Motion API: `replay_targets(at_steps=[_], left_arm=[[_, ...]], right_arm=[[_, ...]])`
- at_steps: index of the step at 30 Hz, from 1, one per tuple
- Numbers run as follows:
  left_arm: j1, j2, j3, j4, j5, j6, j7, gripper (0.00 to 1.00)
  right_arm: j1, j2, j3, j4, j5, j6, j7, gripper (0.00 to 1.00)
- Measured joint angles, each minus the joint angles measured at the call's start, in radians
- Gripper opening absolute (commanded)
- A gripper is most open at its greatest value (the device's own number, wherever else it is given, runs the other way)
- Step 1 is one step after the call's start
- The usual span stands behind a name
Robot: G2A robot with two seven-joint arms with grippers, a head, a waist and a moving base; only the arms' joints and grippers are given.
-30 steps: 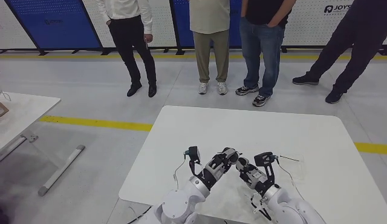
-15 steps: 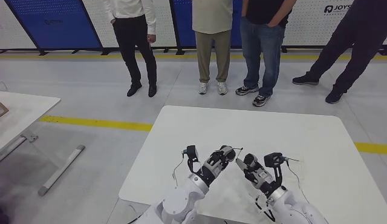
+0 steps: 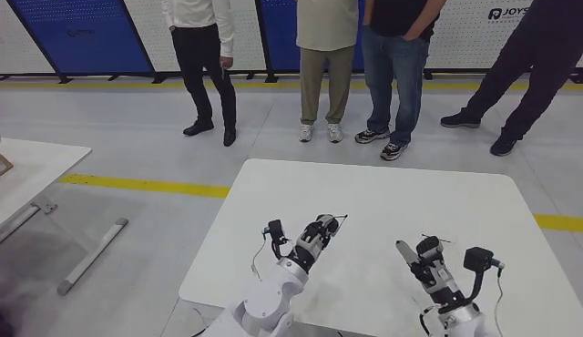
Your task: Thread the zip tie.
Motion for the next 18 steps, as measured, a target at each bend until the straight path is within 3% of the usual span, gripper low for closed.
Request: replay_targets(at_steps=[9,18], left_arm=[[-0.004,-0.001,-0.002,0.005,-0.005,0.002,0.007,0.0],[-0.038,-0.011,-0.013,0.058,-0.005,-0.01,0.09,0.0]], right_arm=[[0.005,-0.003,-0.007,0.002,0.021,0.001,0.014,1.0],[-0.039,0.008,0.109,0.007,0.3,0.0,-0.039,1.0]])
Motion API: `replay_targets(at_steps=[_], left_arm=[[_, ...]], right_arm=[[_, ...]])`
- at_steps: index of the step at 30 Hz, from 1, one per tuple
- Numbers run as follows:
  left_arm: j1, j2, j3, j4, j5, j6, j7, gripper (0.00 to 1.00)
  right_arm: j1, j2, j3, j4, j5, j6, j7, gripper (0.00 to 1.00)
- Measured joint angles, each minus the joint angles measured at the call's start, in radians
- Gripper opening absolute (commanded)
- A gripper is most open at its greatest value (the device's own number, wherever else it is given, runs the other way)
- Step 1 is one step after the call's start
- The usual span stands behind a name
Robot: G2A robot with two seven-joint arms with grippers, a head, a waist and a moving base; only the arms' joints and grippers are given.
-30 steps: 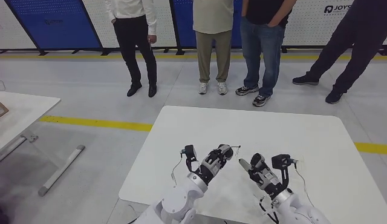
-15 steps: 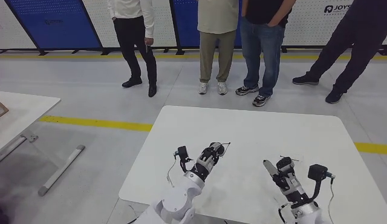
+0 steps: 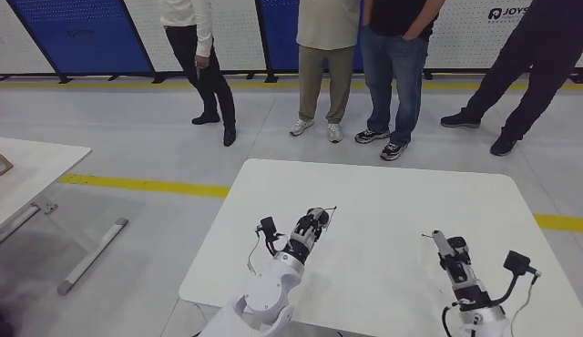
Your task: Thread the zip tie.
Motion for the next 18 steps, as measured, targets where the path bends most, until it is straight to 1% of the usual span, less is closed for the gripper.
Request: replay_targets(at_steps=[3,5,18], left_arm=[[-0.009,-0.004,0.006,0.014,0.013,-0.009,0.022,0.0],[-0.01,-0.004,0.006,0.015,0.015,-0.01,0.024,0.0],[-0.01,-0.004,0.006,0.014,0.015,-0.01,0.023,0.0]], right_arm=[[-0.013,-0.002,0.029,0.016,0.095,0.0,-0.039,1.0],[-0.015,-0.004,0.032,0.018,0.126,0.0,-0.046,1.0],[-0.014,-0.004,0.031,0.017,0.123,0.0,-0.045,1.0]])
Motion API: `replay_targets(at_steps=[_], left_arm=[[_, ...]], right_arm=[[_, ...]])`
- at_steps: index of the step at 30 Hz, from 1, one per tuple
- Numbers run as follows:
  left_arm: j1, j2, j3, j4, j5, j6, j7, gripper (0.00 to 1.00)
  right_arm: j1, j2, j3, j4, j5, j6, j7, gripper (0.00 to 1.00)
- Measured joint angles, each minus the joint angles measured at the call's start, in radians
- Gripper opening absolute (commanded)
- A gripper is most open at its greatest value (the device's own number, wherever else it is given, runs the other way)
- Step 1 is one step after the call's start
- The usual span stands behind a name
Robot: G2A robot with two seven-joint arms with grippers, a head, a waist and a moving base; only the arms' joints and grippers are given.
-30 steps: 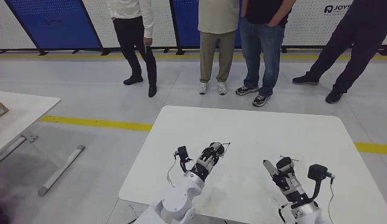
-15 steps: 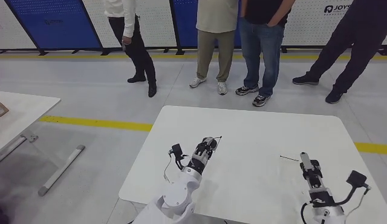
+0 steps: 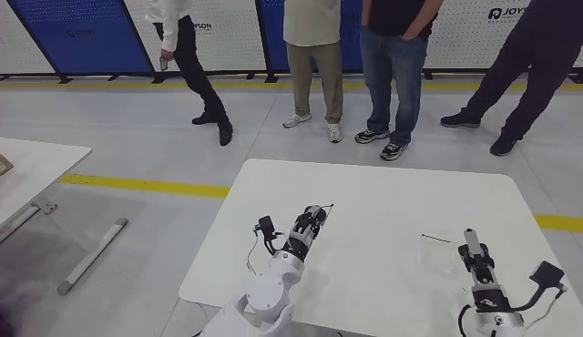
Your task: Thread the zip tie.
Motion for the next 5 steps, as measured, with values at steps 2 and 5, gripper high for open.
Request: replay_targets(at_steps=[2,5], left_arm=[[0.0,0.0,0.0,0.0,0.0,0.0,0.0,0.0],[0.0,0.0,0.0,0.0,0.0,0.0,0.0,0.0]], right_arm=[[0.0,0.0,0.0,0.0,0.0,0.0,0.0,1.0],[0.0,0.0,0.0,0.0,0.0,0.0,0.0,1.0]])
